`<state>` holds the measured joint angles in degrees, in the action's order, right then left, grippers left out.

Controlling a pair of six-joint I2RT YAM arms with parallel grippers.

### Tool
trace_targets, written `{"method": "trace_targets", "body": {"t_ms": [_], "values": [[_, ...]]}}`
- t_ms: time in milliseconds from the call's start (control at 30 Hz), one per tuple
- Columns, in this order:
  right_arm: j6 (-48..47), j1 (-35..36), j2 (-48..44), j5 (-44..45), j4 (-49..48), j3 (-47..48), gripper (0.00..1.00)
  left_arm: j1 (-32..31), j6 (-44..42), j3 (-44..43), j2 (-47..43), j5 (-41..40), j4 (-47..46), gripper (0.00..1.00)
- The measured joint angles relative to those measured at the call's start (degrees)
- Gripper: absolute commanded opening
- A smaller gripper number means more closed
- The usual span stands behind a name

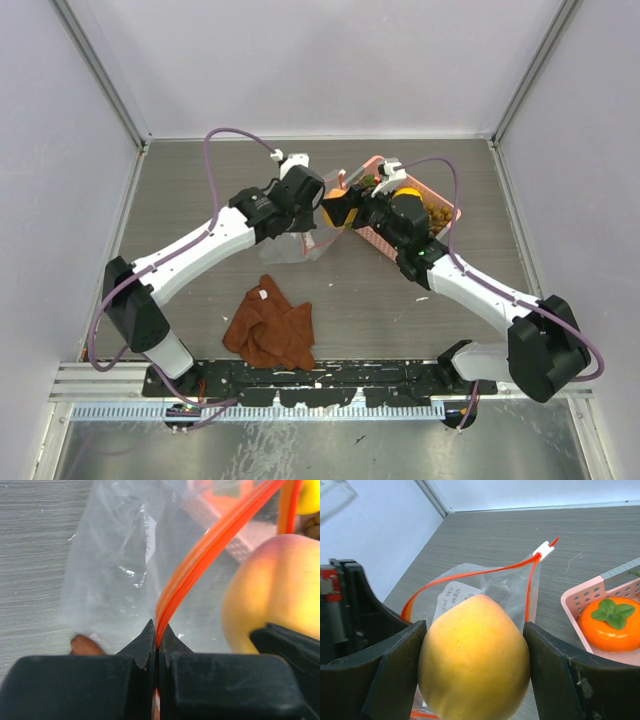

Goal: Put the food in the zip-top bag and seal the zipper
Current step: Place the fake fruit in the zipper food storage bag.

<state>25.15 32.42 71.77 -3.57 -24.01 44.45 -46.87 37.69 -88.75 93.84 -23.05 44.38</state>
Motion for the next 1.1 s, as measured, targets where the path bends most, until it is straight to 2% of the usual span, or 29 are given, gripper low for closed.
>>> {"method": "trace_targets", "body": {"t_ms": [333, 700, 1100], "values": [[2.21, 0.81, 2.16, -3.19, -4.55, -1.14, 0.60, 0.02, 2.58, 2.99, -2.27, 5.01, -4.00, 0.00], [3.65, 1.62, 4.48, -2.67, -4.15, -1.09, 0.79, 0.02, 4.15, 7.15, -5.27, 7.82, -6.01, 0.00], [2.62, 1.88, 4.44, -1.51, 0.90, 0.11, 0.91, 0.02, 5.38, 9.68, -8.76, 9.79, -9.03, 0.00]]}}
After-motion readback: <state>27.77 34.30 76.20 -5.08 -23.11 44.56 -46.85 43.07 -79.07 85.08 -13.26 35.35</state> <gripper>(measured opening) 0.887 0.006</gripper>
